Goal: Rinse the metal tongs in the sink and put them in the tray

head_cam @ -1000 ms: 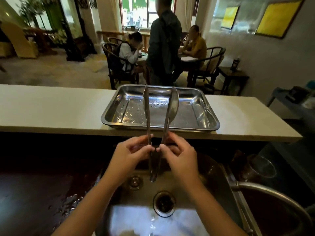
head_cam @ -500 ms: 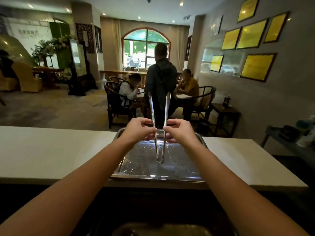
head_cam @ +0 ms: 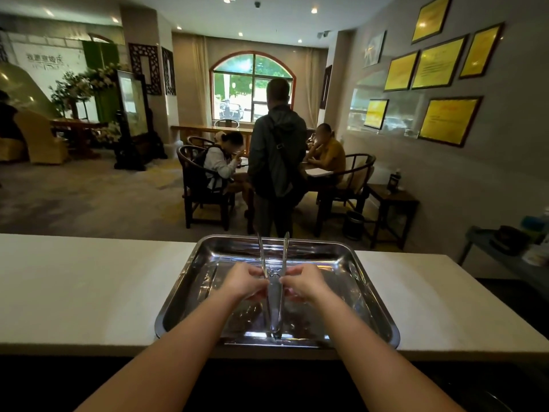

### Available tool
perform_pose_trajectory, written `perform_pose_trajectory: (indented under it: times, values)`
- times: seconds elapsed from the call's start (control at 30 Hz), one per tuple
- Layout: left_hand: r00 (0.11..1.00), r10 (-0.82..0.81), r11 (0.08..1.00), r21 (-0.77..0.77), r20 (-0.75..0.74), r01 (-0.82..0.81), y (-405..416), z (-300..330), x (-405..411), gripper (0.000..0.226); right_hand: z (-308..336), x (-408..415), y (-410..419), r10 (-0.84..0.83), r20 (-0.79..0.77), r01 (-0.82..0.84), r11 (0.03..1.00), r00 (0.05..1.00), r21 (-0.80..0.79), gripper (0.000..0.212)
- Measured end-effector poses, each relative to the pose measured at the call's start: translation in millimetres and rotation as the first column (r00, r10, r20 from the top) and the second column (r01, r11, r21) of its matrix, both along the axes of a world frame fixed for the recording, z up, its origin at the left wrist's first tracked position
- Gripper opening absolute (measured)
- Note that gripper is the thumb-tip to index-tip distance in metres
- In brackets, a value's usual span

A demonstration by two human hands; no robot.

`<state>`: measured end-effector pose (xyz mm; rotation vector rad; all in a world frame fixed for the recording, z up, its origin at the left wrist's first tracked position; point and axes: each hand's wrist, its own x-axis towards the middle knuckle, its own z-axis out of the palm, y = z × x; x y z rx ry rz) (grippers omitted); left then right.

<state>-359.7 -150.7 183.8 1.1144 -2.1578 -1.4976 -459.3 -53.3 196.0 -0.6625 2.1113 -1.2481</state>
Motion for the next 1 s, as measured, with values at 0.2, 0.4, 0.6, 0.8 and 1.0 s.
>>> perform_pose_trajectory:
  times: [0.2, 0.4, 0.6, 0.8, 1.0]
  values:
    - [0.999, -0.004, 1.0, 0.001, 0.053, 0.004, -3, -20, -6, 0.038, -14, -3, 1, -0.013, 0.015, 0.012, 0.998, 1.0, 0.067, 0.022]
    - [0.994, -0.014, 1.0, -0.021, 0.104, 0.016, -7, -26, -9, 0.035, -20, -2, 0, -0.038, -0.018, 0.041, 0.989, 0.999, 0.145, 0.021]
    - [0.995, 0.014, 0.997, -0.071, 0.101, -0.007, -3, -28, -13, 0.029, -24, -2, 0, -0.048, -0.118, 0.066, 0.986, 0.992, 0.155, 0.021]
    - [0.996, 0.049, 0.996, -0.083, 0.078, -0.042, 0, -28, -14, 0.022, -21, -1, 0, -0.028, -0.229, 0.071, 0.981, 0.973, 0.181, 0.017]
    - [0.981, -0.071, 0.934, -0.334, 0.178, 0.128, -7, -3, 1, 0.025, 1, -3, 13, 0.207, -0.528, -0.018, 0.94, 0.824, 0.34, 0.023]
